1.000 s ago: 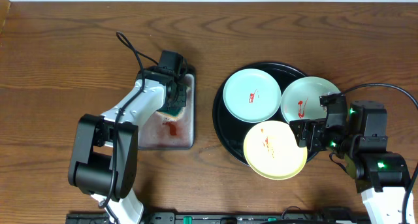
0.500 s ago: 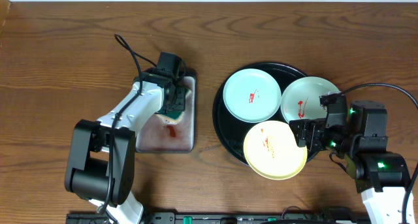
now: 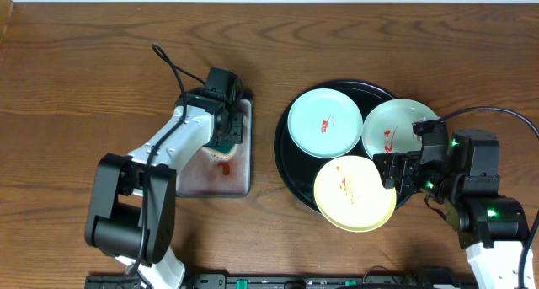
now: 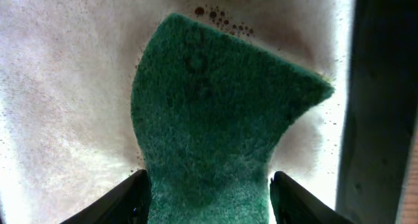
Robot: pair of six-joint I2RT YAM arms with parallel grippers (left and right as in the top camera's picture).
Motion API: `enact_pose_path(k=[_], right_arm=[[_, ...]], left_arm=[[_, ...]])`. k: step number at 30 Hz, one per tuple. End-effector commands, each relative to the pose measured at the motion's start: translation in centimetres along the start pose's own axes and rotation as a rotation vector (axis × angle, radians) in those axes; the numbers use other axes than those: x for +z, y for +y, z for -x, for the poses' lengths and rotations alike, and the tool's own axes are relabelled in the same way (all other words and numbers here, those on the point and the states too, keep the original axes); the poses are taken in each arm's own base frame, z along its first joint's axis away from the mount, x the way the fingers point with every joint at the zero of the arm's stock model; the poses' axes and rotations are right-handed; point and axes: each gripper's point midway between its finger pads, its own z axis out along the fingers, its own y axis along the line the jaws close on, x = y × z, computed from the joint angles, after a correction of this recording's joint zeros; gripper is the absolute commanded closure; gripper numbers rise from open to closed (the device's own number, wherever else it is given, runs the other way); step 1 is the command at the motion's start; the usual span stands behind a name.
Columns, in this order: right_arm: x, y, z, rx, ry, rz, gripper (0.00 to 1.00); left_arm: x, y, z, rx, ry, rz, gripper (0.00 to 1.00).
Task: Clean dirty plates on tray and stack at the side
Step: 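Grasp the green sponge with the left gripper and dip it, then grasp the yellow plate rim with the right gripper and tilt it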
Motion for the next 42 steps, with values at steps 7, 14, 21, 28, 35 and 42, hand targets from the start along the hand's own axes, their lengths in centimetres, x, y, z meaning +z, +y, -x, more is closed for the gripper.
enact_pose_path(k=[7,14,21,28,35,42], right_arm=[[-0.3,0.5,0.6,-0.024,-0.013,0.011,0.21],[-0.3,0.5,0.5,-0.023,-0.012,0.011,0.21],[0.2,0.2,-0.6,-0.001,0.048,0.005,0.21],[1.5,-0.6,-3.4,0.058,0.201,-0.009,0.21],[2.5,-1.4,-7.2,0.138,0.406,-0.031,0.30],[4.0,-2.3,-9.2,0.186,0.529,-0.053,0.44]], left_arm=[[1.3,-0.2,-0.8,0.013,0.035,0.002,0.75],[0.7,0.1,-1.4,0.012,0.058,0.011,0.93],[-3.2,1.6,0.3,-0.186,-0.035,-0.005,0.93],[-4.9,0.7,0.0,-0.371,0.017,-0.203,0.93],[-4.9,0.9,-1.2,-0.411,0.069,-0.198,0.93],[-4.9,0.9,-1.2,-0.410,0.071,-0.197,0.93]])
